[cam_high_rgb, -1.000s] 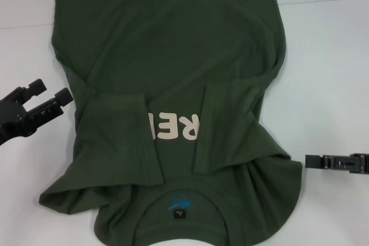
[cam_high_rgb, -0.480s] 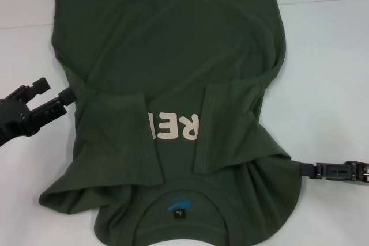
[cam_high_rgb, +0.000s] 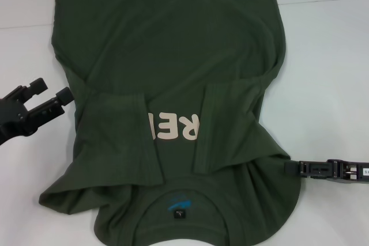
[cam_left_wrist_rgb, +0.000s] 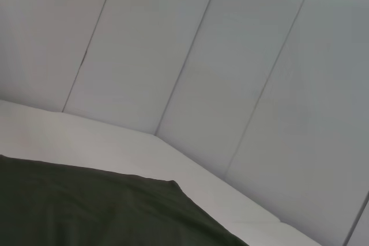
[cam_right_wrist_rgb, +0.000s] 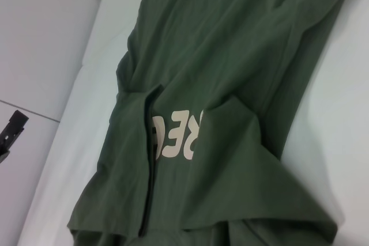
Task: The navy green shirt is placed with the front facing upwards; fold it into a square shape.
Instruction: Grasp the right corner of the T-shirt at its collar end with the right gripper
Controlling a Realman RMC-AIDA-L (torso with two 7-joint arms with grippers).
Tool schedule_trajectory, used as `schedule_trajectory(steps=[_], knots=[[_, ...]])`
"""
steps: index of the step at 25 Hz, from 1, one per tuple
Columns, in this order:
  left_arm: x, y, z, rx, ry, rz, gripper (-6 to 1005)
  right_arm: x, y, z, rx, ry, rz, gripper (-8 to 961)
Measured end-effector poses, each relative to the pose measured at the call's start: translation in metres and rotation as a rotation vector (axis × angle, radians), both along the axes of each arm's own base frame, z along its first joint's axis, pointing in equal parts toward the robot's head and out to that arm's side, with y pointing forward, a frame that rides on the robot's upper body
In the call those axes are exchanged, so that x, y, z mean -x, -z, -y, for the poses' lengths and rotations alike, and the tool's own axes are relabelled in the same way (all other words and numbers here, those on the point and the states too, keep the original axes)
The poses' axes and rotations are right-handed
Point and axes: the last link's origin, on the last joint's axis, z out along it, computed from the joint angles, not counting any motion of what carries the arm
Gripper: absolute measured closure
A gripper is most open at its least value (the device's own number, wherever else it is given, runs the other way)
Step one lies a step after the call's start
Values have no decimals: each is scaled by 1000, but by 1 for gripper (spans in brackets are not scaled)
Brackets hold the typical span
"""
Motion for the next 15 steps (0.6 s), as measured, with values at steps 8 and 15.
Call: schedule_trajectory(steps=[8, 15], knots=[[0, -1, -1, -1, 2, -2, 92, 2, 3, 1, 3, 6, -18, 269], [0, -1, -1, -1, 2, -2, 92, 2, 4, 7, 13, 24, -39, 270]])
